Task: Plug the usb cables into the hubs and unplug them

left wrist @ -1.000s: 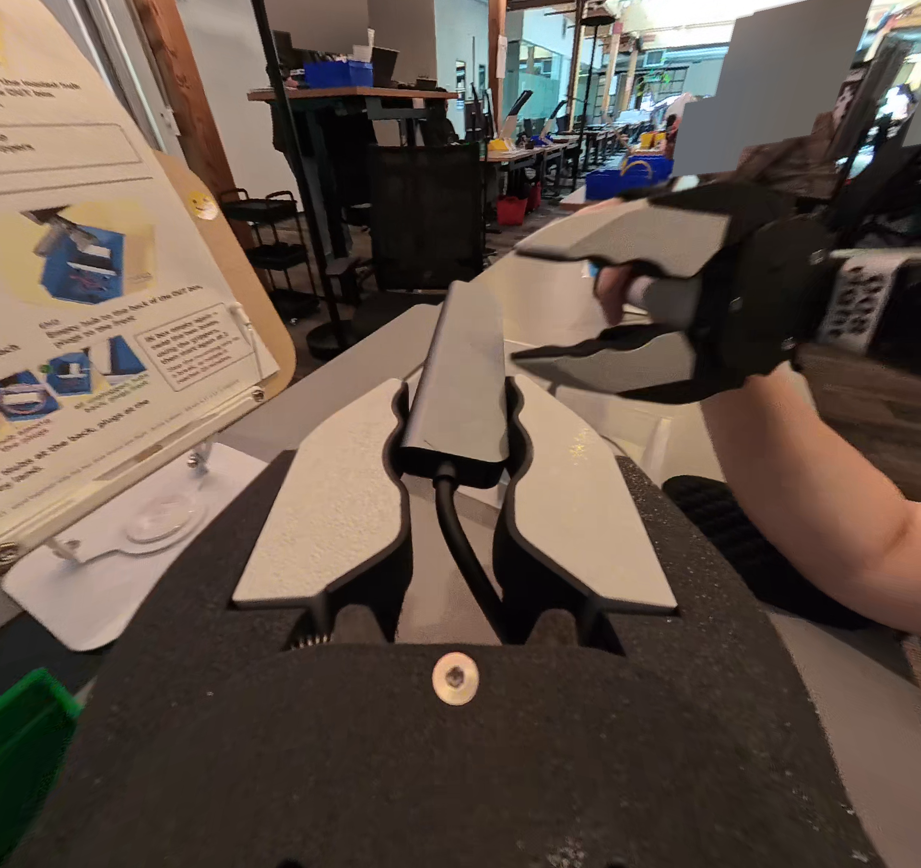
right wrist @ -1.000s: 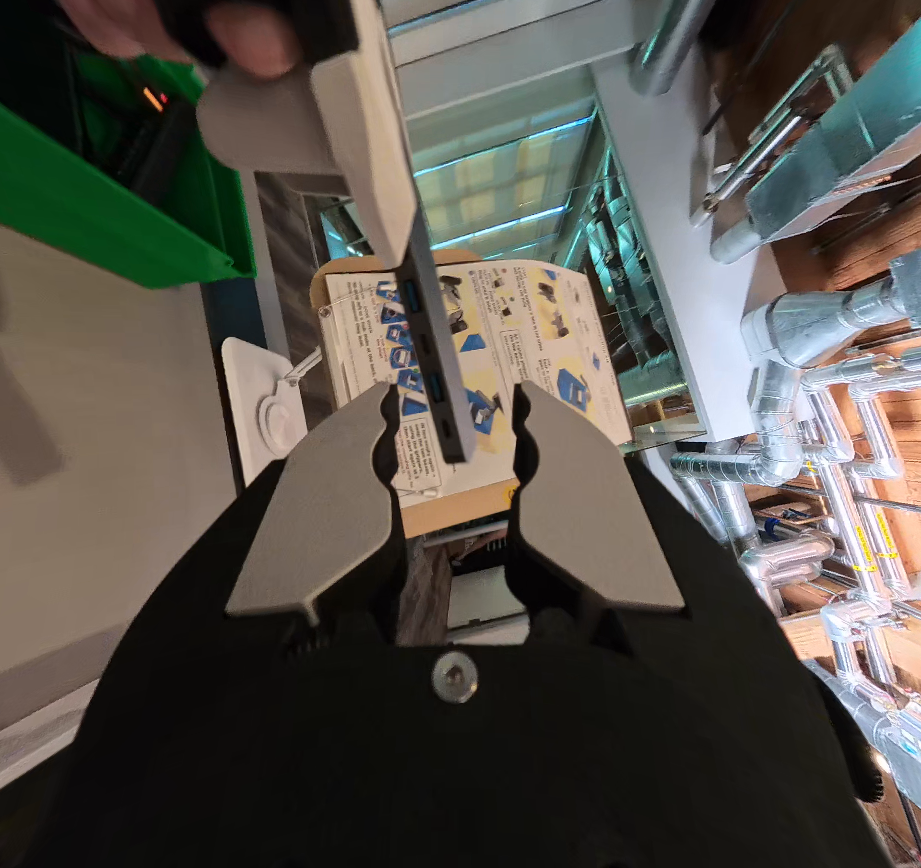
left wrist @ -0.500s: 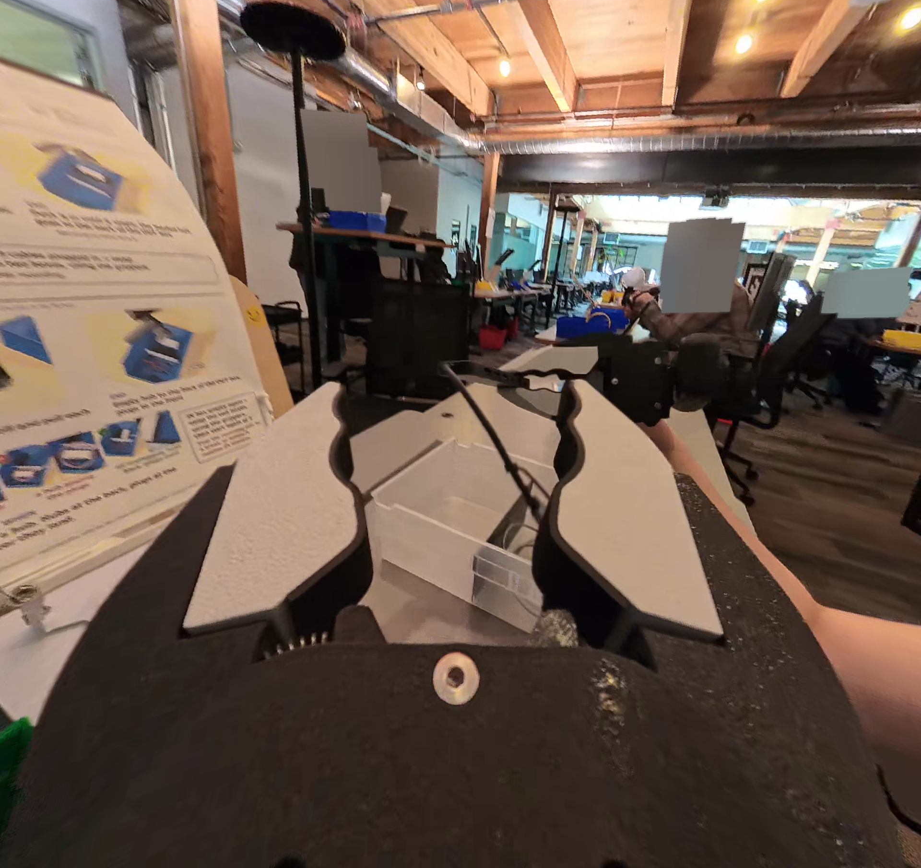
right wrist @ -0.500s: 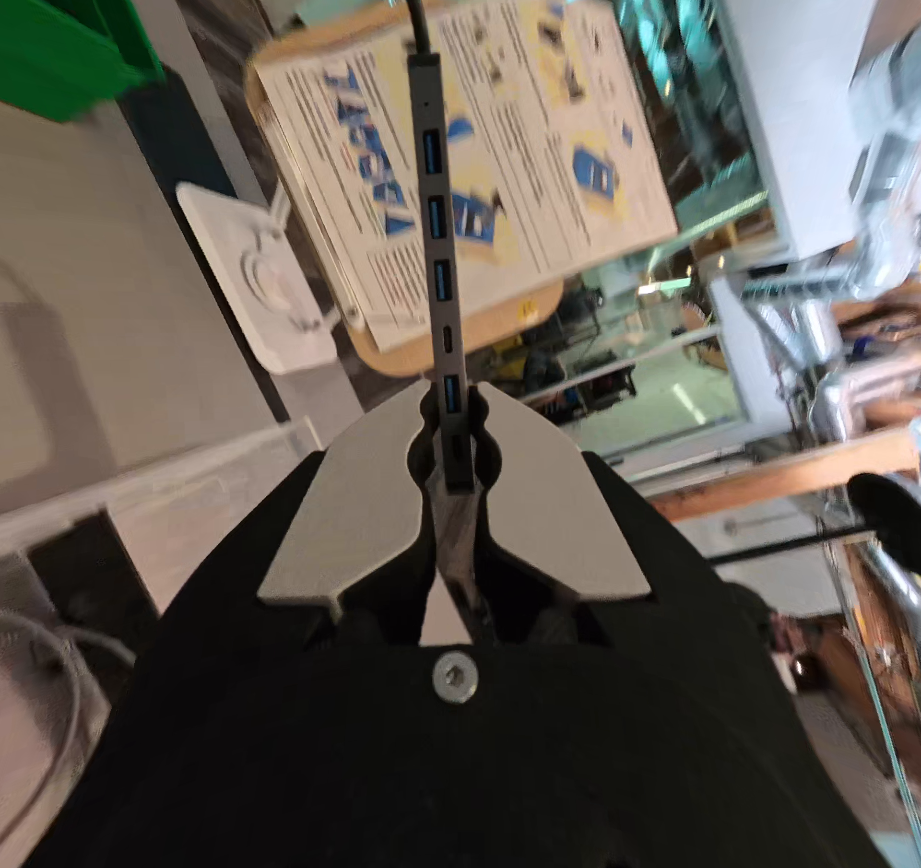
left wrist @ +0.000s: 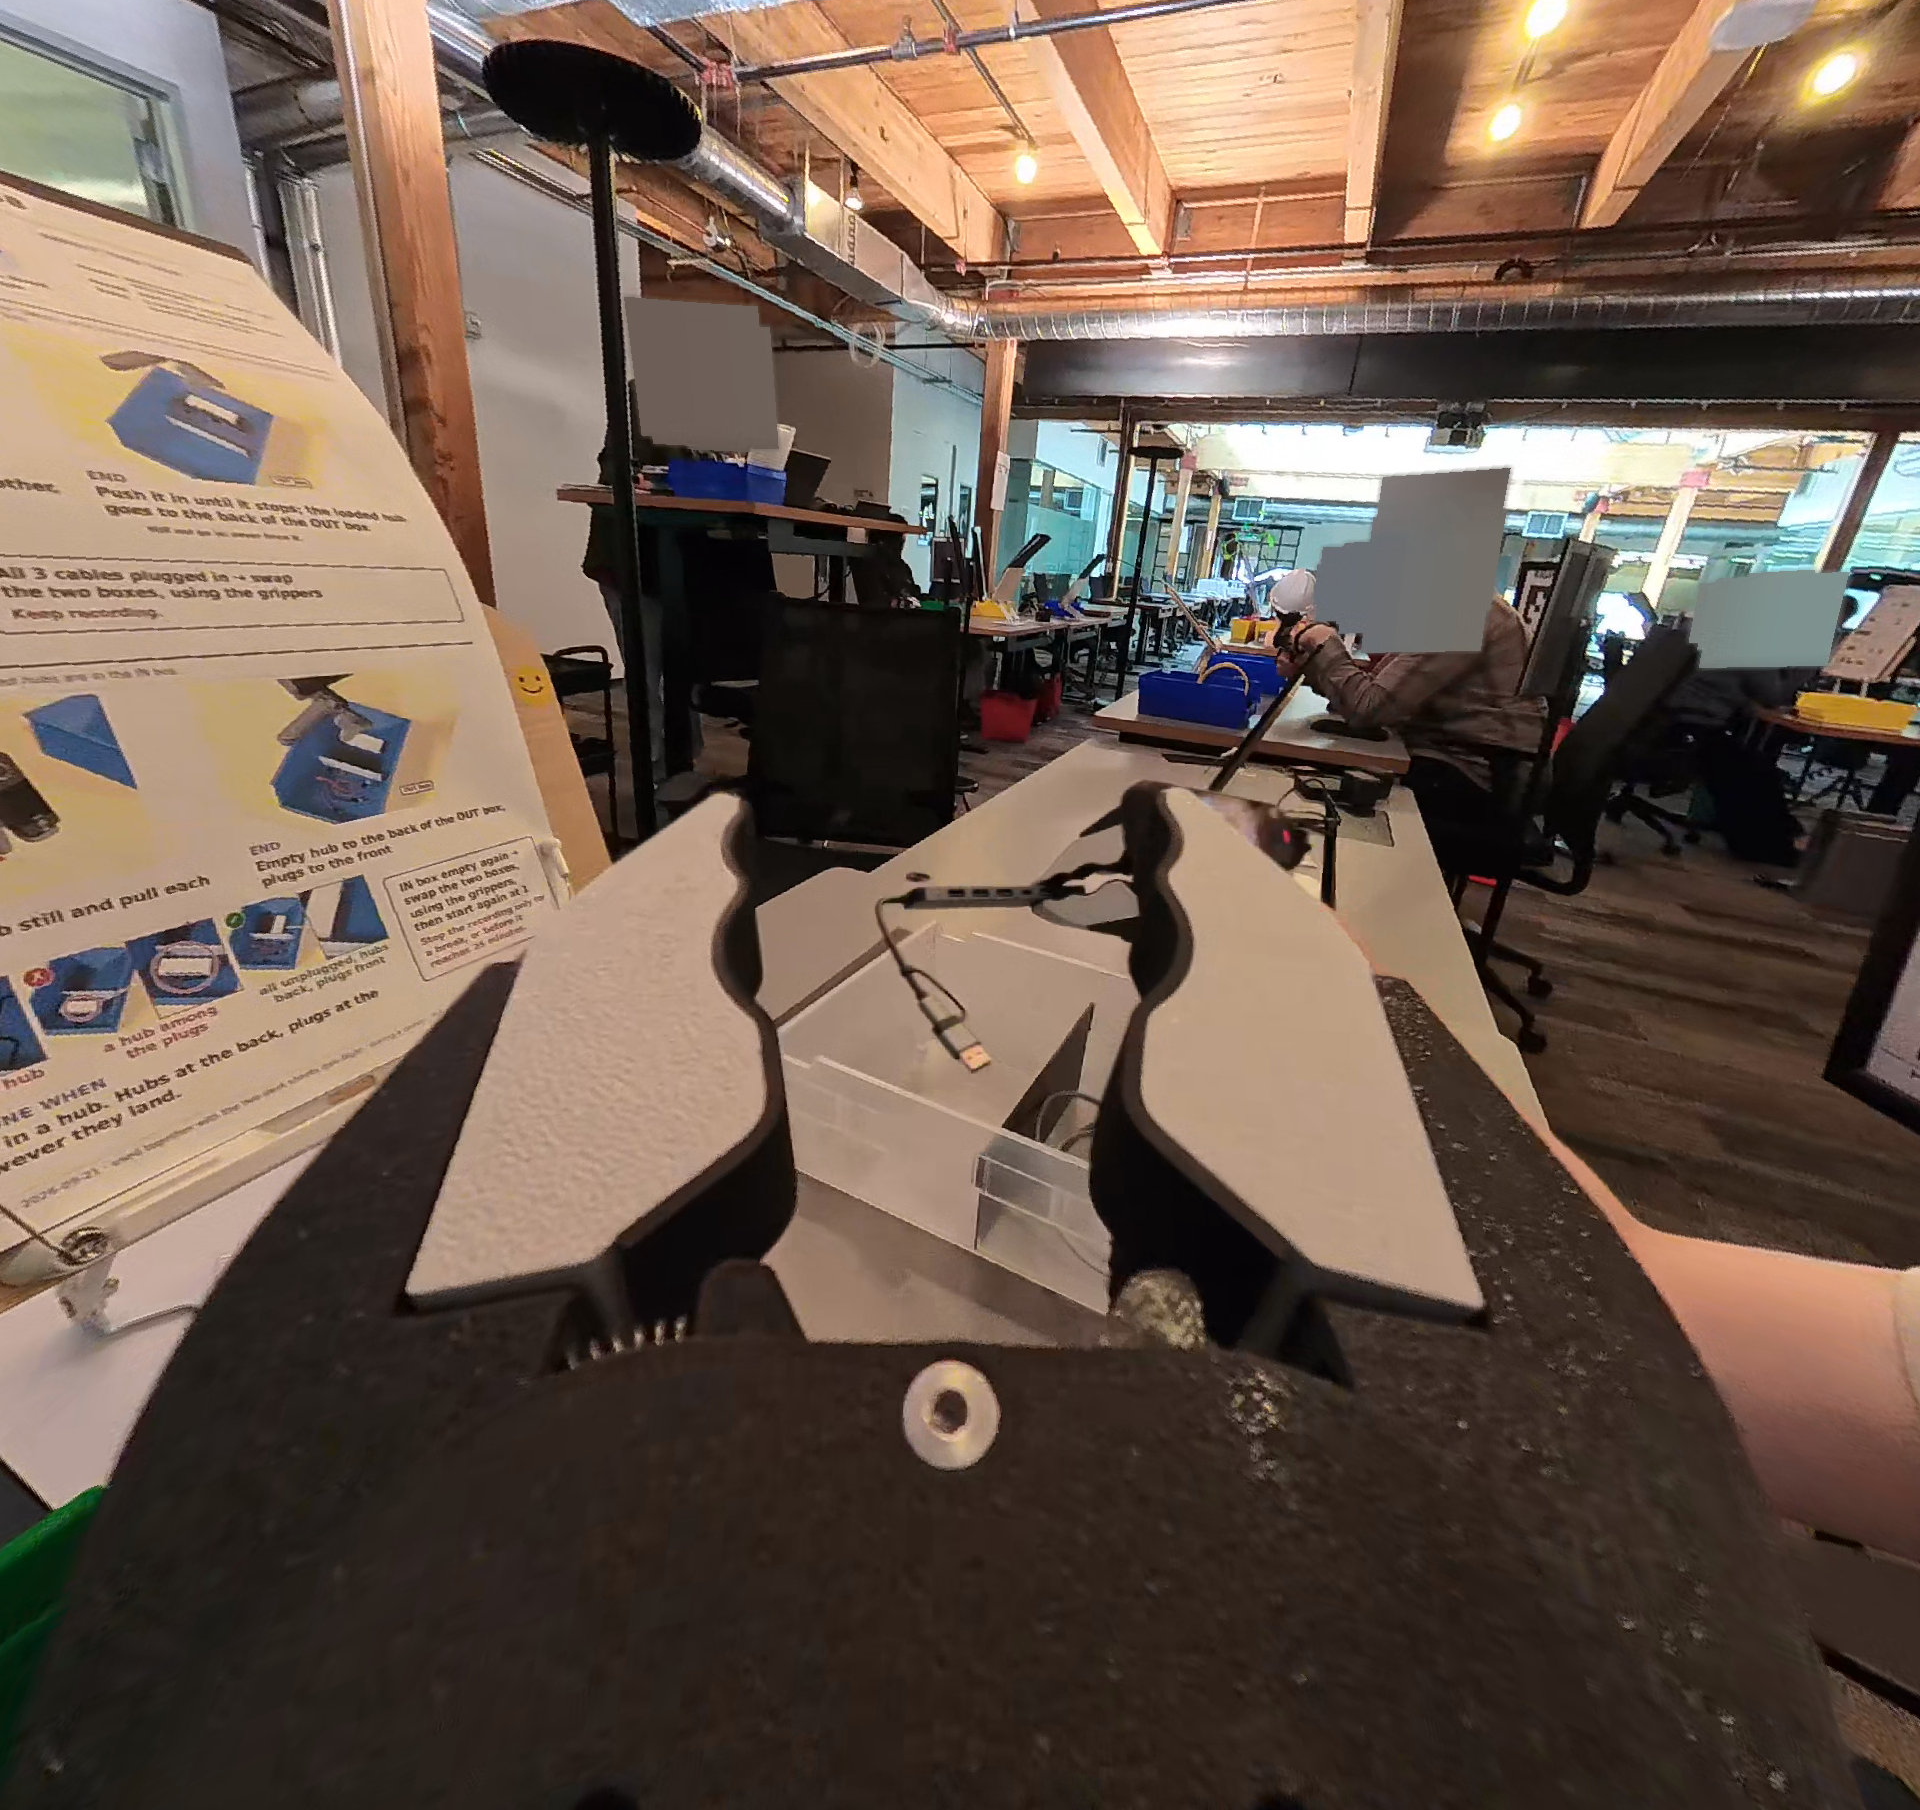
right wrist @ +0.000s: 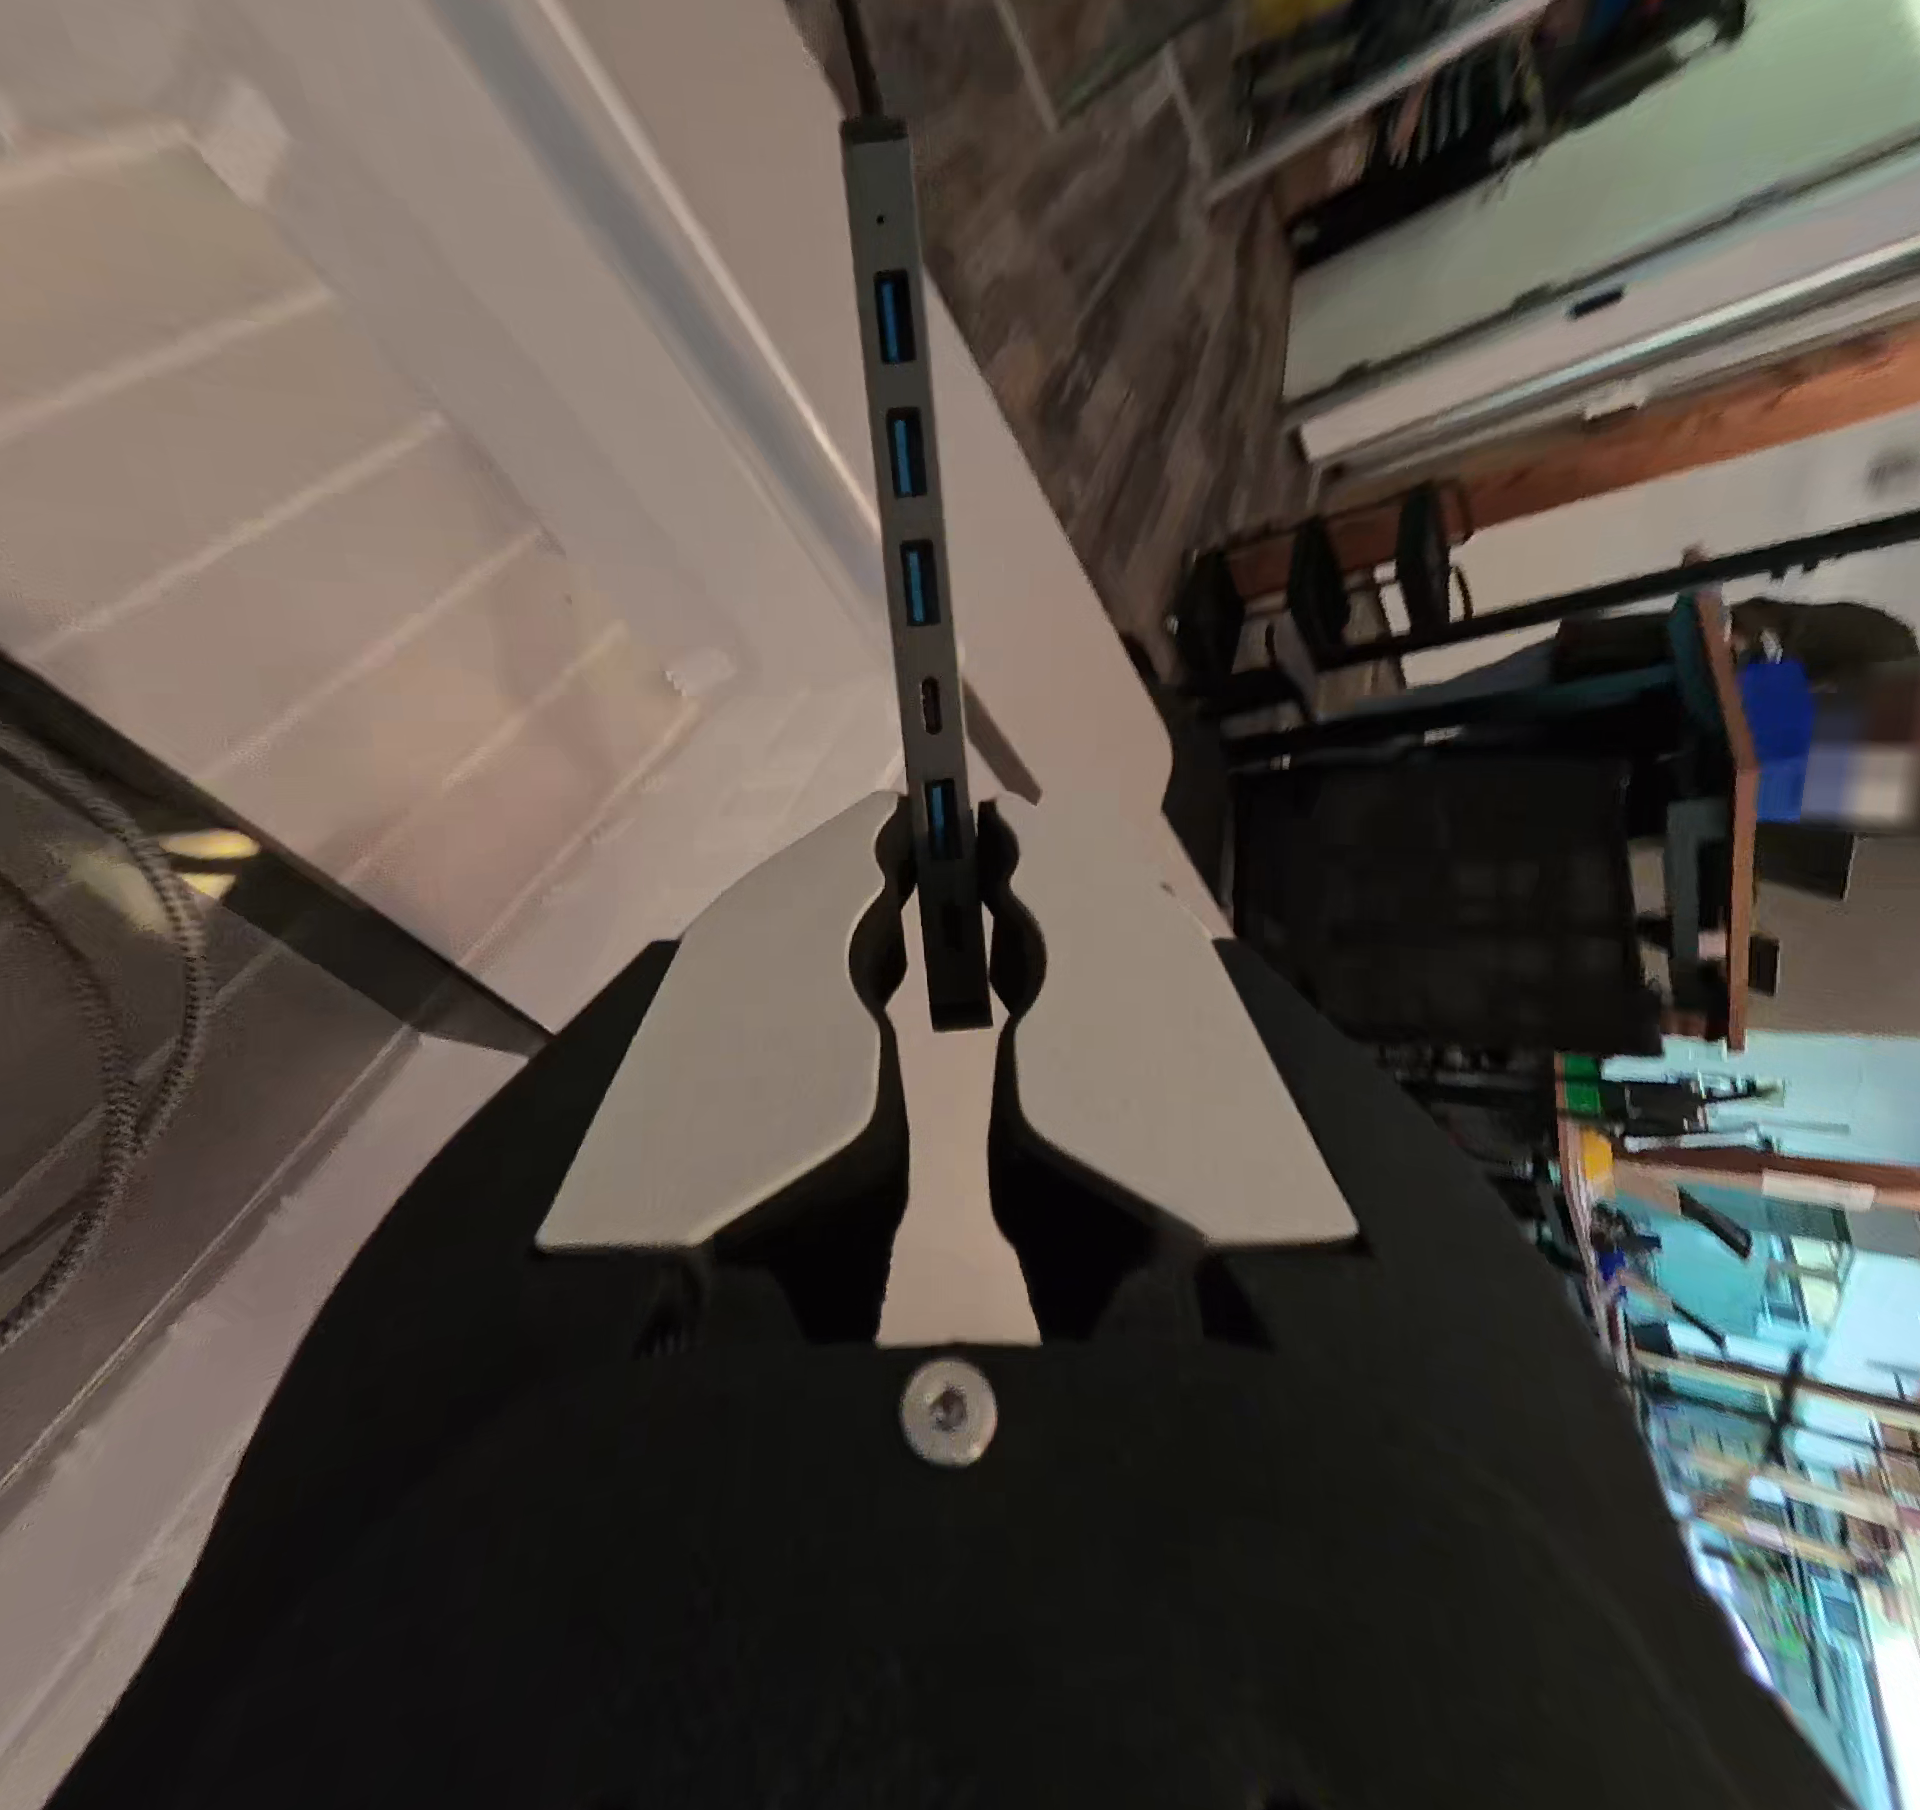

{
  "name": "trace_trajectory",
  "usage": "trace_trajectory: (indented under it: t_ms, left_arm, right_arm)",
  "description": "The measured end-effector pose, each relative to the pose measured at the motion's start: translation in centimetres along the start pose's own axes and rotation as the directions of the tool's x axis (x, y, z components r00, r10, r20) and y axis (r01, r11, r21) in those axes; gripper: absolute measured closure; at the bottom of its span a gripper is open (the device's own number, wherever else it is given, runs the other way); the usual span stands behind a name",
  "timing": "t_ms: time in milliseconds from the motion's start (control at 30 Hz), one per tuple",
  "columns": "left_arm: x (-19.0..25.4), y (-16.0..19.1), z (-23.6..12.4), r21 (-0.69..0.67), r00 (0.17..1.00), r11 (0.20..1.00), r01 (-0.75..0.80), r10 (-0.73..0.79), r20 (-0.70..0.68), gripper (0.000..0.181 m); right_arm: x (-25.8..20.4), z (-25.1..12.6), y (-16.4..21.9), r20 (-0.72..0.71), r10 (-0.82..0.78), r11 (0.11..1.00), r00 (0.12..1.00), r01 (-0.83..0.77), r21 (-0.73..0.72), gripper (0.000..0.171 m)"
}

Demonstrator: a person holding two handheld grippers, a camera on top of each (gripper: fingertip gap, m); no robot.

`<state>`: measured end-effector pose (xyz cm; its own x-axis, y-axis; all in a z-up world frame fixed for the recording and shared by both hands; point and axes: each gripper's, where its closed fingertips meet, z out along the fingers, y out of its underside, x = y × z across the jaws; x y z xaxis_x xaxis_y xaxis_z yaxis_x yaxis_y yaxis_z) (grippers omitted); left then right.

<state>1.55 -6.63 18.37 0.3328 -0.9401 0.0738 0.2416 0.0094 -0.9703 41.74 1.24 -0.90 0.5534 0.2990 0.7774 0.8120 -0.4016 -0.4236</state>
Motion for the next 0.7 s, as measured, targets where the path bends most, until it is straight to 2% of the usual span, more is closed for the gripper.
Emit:
trace_trajectory:
  t_ms: [67,233,333,433,567,700]
  left_arm:
    - [0.2,0.1,0.1,-0.008,1.0,1.0,-0.006,0.006,-0.009,0.113]
    - [0.1,0.2,0.1,-0.01,1.0,1.0,0.008,-0.008,-0.015,0.114]
    - [0.0,0.1,-0.1,-0.004,1.0,1.0,0.014,-0.014,-0.013,0.114]
    - [0.0,-0.3,-0.3,0.012,1.0,1.0,0.017,-0.017,-0.014,0.114]
    - [-0.2,-0.7,-0.7,0.032,1.0,0.999,0.022,-0.021,-0.015,0.114]
    - [-0.3,-0.9,-0.9,0.044,0.999,0.998,0.041,-0.04,-0.022,0.115]
  right_arm:
    - [-0.1,1.1,1.5,-0.012,-0.001,0.997,1.0,0.0,-0.083,0.158]
    - [1.3,1.7,2.3,-0.103,-0.003,0.994,0.995,-0.008,-0.113,0.159]
    - [0.9,2.6,1.9,-0.118,-0.088,0.989,0.989,0.073,-0.125,0.158]
    - [0.2,3.1,0.9,-0.132,-0.177,0.983,0.975,0.17,-0.068,0.158]
    - [-0.3,2.3,-1.4,-0.164,-0.226,0.966,0.96,0.242,0.088,0.158]
    - [-2.7,2.2,-2.6,-0.048,-0.261,0.945,0.964,0.265,0.193,0.159]
